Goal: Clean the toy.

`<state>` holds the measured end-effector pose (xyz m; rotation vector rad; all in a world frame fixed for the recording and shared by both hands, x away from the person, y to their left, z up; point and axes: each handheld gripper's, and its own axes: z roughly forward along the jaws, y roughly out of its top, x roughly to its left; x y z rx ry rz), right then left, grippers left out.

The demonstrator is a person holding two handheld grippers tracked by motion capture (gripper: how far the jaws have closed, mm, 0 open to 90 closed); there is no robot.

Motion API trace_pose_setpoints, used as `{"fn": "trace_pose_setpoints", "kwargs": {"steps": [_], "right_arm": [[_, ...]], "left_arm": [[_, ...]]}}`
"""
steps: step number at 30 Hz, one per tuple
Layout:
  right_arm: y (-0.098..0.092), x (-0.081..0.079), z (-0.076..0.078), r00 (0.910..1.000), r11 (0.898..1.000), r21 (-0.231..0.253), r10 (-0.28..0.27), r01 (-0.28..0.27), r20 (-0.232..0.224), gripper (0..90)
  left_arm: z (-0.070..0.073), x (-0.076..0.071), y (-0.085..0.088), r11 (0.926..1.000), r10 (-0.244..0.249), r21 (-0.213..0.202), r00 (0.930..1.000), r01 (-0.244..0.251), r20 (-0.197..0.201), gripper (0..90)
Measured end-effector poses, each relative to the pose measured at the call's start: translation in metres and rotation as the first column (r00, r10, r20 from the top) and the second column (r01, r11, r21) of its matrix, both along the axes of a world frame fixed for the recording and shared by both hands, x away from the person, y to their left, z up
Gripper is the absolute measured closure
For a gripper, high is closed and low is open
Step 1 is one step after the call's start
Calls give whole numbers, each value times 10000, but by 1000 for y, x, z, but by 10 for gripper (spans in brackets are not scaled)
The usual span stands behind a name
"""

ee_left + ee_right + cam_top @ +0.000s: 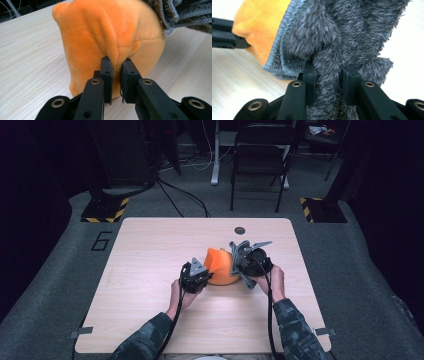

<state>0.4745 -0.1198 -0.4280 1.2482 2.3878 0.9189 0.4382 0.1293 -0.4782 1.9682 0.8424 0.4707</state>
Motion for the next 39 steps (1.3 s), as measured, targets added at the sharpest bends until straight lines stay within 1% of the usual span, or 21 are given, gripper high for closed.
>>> {"fn": "trace_pose_setpoints", "kwargs": {"steps": [1, 2, 3, 4, 5, 9, 10, 12, 13, 14, 16, 18, 20, 24, 26, 27, 28, 33, 35, 36, 39], "right_arm": [[0, 0, 0, 10000, 10000, 0, 0, 0, 0, 693], [-1, -2, 9, 9999, 9998, 148, 135, -136, 28, 693], [-1, -2, 9, 9999, 9998, 148, 135, -136, 28, 693], [1, -6, 19, 9995, 9993, 304, 213, -220, 214, 693], [3, -9, 24, 9989, 9987, 385, 321, -334, 332, 693], [14, -17, 34, 9969, 9977, 318, 588, -605, 526, 692], [25, -20, 34, 9952, 9967, 14, 812, -814, 545, 690], [30, -21, 33, 9939, 9955, -97, 947, -943, 559, 689], [38, -21, 31, 9931, 9944, -343, 1023, -1004, 571, 688], [41, -21, 30, 9927, 9942, -321, 1049, -1031, 589, 688], [48, -19, 27, 9912, 9925, -414, 1171, -1147, 611, 687], [53, -20, 23, 9905, 9906, -693, 1222, -1178, 635, 684], [55, -18, 20, 9889, 9896, -721, 1300, -1248, 717, 682], [59, -16, 15, 9904, 9900, -921, 1139, -1066, 781, 682], [59, -13, 11, 9875, 9878, -1041, 1257, -1157, 950, 682], [59, -14, 10, 9899, 9886, -1055, 1159, -1070, 818, 682], [59, -13, 9, 9888, 9879, -1105, 1194, -1092, 896, 683], [58, -14, 9, 9924, 9879, -1141, 1117, -1053, 508, 684], [56, -12, 8, 9892, 9837, -1306, 1328, -1238, 627, 683], [56, -12, 8, 9900, 9834, -1375, 1278, -1187, 596, 684], [52, -9, 7, 9917, 9839, -1379, 1210, -1139, 439, 683]], "left_arm": [[0, 0, 0, 10000, 0, 0, 10000, 0, 0, 815], [3, -1, 2, 9990, -10, -440, 9997, -1, -262, 815], [3, -1, 2, 9990, -10, -440, 9997, -1, -262, 815], [5, -2, 3, 9962, -145, -862, 9982, 95, -580, 815], [5, -3, 3, 9945, -175, -1038, 9975, 104, -683, 815], [5, -4, 1, 9908, -285, -1341, 9948, 152, -979, 814], [4, -4, 1, 9949, -240, -1001, 9961, 154, -854, 813], [4, -5, 0, 9953, -119, -968, 9965, 38, -832, 812], [2, -5, 1, 9982, -45, -605, 9973, 0, -736, 810], [1, -5, 1, 9993, 20, -362, 9980, -43, -633, 807], [-2, -5, 1, 9997, 162, -184, 9983, -173, -553, 804], [-3, -6, 0, 9997, 249, 81, 9990, -246, -382, 799], [-4, -6, -2, 9991, 410, 90, 9987, -408, -299, 797], [-5, -10, -9, 9953, 637, 718, 9978, -650, 200, 793], [-6, -11, -10, 9933, 647, 934, 9974, -673, 311, 787], [-6, -11, -9, 9939, 715, 825, 9972, -732, 239, 787], [-7, -11, -8, 9942, 773, 725, 9967, -788, 233, 786], [-10, -17, -7, 9918, 826, 942, 9957, -863, 422, 787], [-10, -17, -5, 9924, 783, 922, 9961, -817, 408, 787], [-11, -15, -2, 9937, 791, 779, 9965, -809, 255, 787], [-12, -11, -2, 9943, 775, 714, 9966, -792, 262, 787]]}}
